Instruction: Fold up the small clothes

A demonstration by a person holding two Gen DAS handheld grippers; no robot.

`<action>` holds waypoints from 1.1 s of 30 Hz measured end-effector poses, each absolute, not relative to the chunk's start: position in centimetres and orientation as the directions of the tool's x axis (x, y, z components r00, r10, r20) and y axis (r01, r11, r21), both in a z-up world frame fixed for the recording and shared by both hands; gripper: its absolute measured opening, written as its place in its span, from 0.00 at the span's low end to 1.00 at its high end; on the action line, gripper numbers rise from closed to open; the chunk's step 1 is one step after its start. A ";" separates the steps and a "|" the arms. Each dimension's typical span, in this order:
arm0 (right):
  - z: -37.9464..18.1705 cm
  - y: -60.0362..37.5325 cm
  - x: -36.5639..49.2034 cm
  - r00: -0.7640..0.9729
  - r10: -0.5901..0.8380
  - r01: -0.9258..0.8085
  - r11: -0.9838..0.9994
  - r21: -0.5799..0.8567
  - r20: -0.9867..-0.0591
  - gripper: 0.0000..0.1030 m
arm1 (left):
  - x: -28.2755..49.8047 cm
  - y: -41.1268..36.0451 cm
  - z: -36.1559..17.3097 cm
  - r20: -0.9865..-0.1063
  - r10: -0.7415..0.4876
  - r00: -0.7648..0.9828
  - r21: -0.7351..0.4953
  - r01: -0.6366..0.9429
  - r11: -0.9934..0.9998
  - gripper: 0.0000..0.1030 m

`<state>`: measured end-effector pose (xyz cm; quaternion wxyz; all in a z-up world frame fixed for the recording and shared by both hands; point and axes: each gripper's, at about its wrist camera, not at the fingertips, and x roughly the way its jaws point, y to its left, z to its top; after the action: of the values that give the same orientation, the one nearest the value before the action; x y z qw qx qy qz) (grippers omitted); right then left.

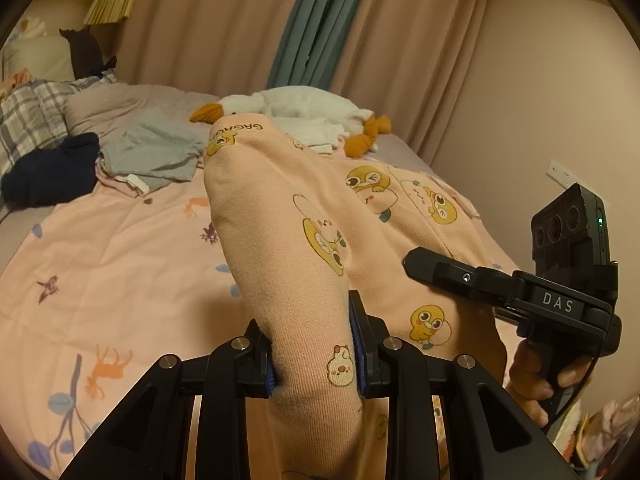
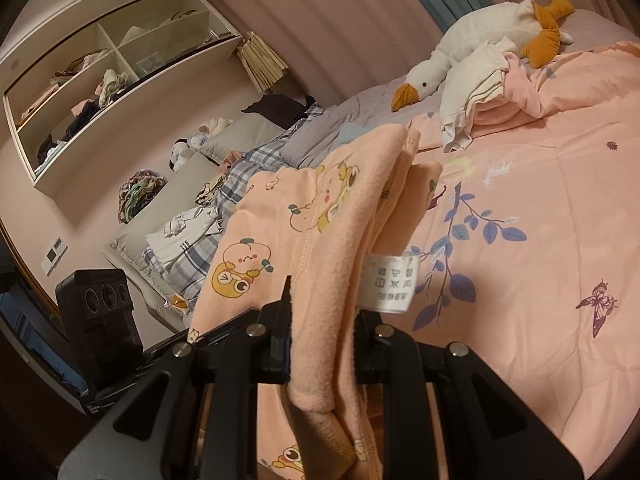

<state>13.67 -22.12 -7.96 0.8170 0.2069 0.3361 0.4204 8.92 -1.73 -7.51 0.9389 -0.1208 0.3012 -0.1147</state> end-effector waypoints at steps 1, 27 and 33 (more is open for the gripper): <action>-8.1 -22.0 13.8 0.418 0.827 -0.547 0.559 0.623 -0.375 0.20 | 9.0 -1.6 -7.6 -0.540 -0.291 0.790 -0.300 0.142 0.943 0.26; -13.4 -20.7 19.1 0.402 0.785 -0.410 0.614 0.674 -0.470 0.20 | 14.9 -1.3 -11.8 -0.649 -0.305 0.697 -0.335 0.099 0.937 0.26; -14.1 -20.4 19.4 0.401 0.772 -0.399 0.632 0.665 -0.493 0.20 | 15.6 -1.3 -12.6 -0.667 -0.306 0.679 -0.341 0.086 0.936 0.26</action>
<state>19.39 -20.38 -14.07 0.8053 0.2280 0.4092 0.3634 15.58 -1.35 -12.55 0.9052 -0.1425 0.3855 -0.1081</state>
